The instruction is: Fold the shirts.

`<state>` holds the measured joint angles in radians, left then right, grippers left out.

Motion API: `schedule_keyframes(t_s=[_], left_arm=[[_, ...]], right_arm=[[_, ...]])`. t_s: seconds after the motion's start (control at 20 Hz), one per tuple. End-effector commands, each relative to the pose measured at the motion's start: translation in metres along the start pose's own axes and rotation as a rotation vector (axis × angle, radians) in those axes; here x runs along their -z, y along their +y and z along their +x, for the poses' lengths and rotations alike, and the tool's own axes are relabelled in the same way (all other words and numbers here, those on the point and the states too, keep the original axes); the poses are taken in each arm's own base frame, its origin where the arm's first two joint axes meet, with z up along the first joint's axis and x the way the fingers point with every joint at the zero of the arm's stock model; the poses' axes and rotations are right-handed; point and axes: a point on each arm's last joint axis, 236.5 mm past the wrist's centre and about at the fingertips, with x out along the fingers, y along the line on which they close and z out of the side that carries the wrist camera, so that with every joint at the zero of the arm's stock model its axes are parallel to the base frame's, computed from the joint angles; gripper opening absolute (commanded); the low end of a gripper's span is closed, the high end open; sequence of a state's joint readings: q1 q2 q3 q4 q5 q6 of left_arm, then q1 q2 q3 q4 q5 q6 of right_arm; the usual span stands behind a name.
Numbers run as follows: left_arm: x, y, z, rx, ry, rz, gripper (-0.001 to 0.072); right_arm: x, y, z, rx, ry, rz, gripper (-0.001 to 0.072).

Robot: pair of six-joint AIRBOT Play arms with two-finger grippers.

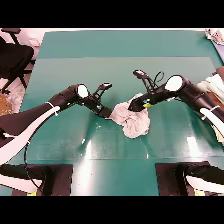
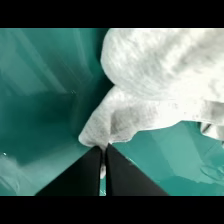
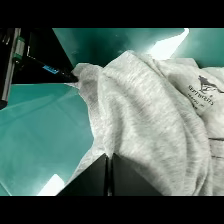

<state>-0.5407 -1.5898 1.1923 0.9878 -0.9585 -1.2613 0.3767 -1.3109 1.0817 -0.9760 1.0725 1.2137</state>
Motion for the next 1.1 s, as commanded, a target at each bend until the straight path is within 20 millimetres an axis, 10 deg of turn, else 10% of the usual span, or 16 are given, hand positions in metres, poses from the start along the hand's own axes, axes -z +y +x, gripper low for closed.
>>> schedule_keyframes(t_s=[0.0,0.25,0.75,1.05], left_arm=[[0.001,-0.002,-0.001,0.008,0.005,-0.028,0.0025],[-0.001,0.006,-0.032,-0.033,0.034,-0.067,0.0025],[-0.032,0.092,-0.265,-0.186,-0.477,-0.413,0.0023],[-0.034,0.077,-0.300,-0.180,-0.481,-0.384,0.0024]], right_arm=[[-0.014,-0.006,-0.004,0.048,-0.019,-0.054,0.0016],[-0.071,-0.025,-0.073,0.249,-0.155,-0.113,0.0012],[-0.075,-0.099,-0.296,0.515,-0.609,0.154,0.0011],[-0.050,-0.095,-0.294,0.491,-0.536,0.199,0.0012]])
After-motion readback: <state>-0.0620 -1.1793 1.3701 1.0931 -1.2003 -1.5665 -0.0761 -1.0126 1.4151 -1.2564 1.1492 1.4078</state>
